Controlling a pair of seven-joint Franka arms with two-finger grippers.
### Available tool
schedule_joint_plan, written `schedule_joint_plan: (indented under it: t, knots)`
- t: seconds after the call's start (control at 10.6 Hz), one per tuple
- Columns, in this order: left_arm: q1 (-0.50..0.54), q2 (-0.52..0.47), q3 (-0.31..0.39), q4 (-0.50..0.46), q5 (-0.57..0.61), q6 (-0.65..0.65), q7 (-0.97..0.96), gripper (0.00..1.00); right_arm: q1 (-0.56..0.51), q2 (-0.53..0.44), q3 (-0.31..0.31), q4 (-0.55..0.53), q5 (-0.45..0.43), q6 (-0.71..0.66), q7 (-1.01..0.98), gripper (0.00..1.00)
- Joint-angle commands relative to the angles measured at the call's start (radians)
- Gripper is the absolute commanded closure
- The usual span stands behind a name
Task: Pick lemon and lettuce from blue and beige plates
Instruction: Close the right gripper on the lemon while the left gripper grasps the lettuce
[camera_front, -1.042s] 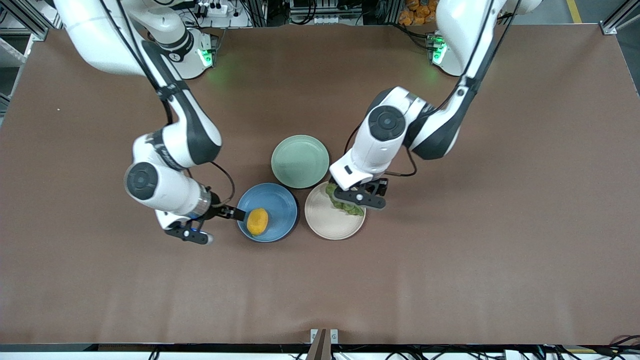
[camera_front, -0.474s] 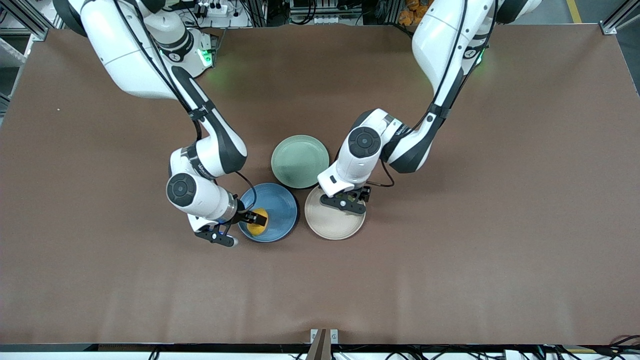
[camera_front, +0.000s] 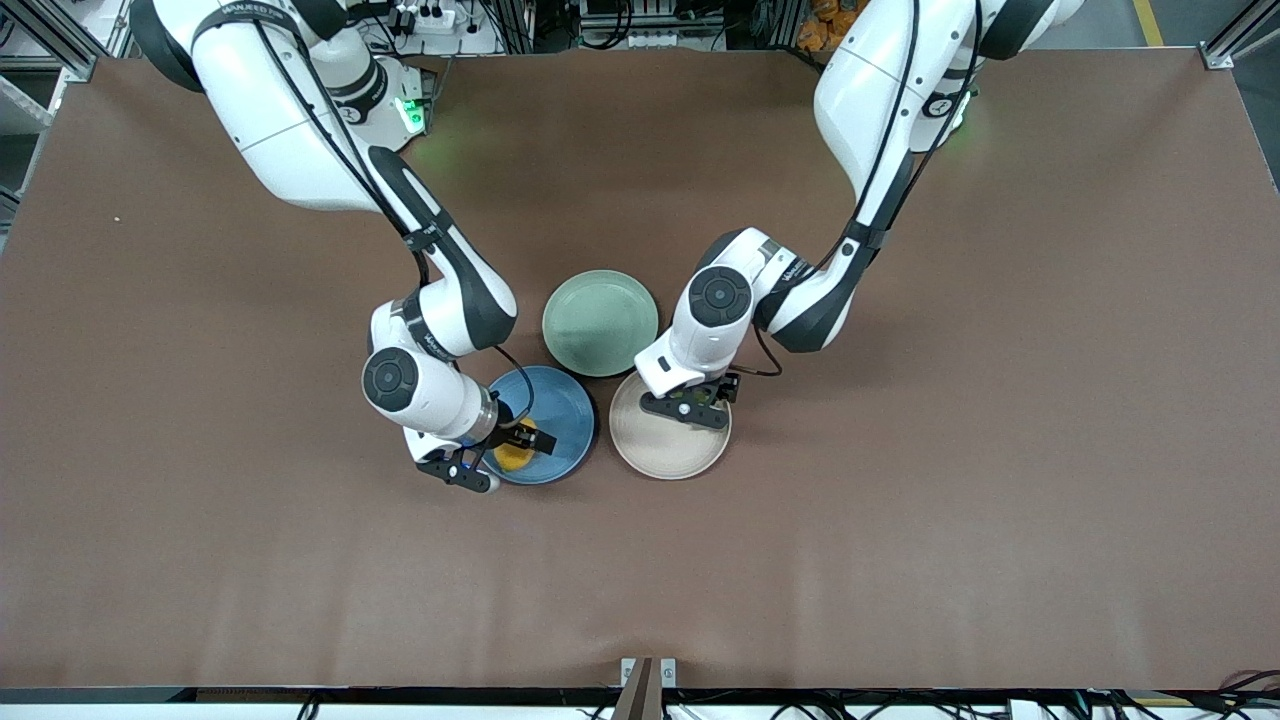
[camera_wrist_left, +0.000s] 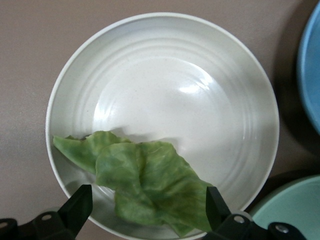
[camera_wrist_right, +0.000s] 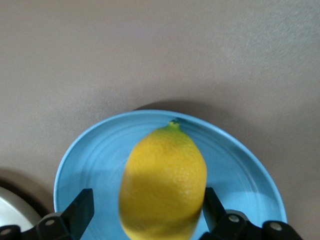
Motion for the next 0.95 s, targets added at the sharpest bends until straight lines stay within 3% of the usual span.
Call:
schedule_joint_plan:
  t: [0.0,0.19,0.28,0.47,0.66,0.76,0.85]
  knots:
    - [-0.019,0.021,0.012,0.013,0.042,0.007,-0.048,0.00,0.007,0.017,-0.002,0.025,0.017,-0.002,0.014,0.58]
    - [-0.031,0.038,0.012,0.016,0.053,0.006,-0.067,0.00,0.008,0.007,-0.005,0.030,0.007,-0.034,0.029,0.93]
    - [-0.035,0.043,0.014,0.017,0.056,0.007,-0.084,0.02,0.007,-0.002,-0.006,0.066,0.005,-0.112,0.029,1.00]
    - [-0.038,0.047,0.014,0.017,0.056,0.006,-0.087,0.14,-0.037,-0.006,-0.008,0.211,0.011,-0.378,0.031,1.00]
    - [-0.038,0.047,0.014,0.017,0.056,0.007,-0.093,0.30,-0.100,-0.048,0.000,0.247,0.014,-0.475,-0.004,1.00]
    - [-0.038,0.047,0.014,0.017,0.056,0.006,-0.101,0.40,-0.123,-0.059,-0.003,0.246,0.016,-0.517,-0.068,1.00]
    - [-0.038,0.044,0.014,0.017,0.056,0.004,-0.101,0.60,-0.174,-0.068,0.000,0.241,0.016,-0.585,-0.130,1.00]
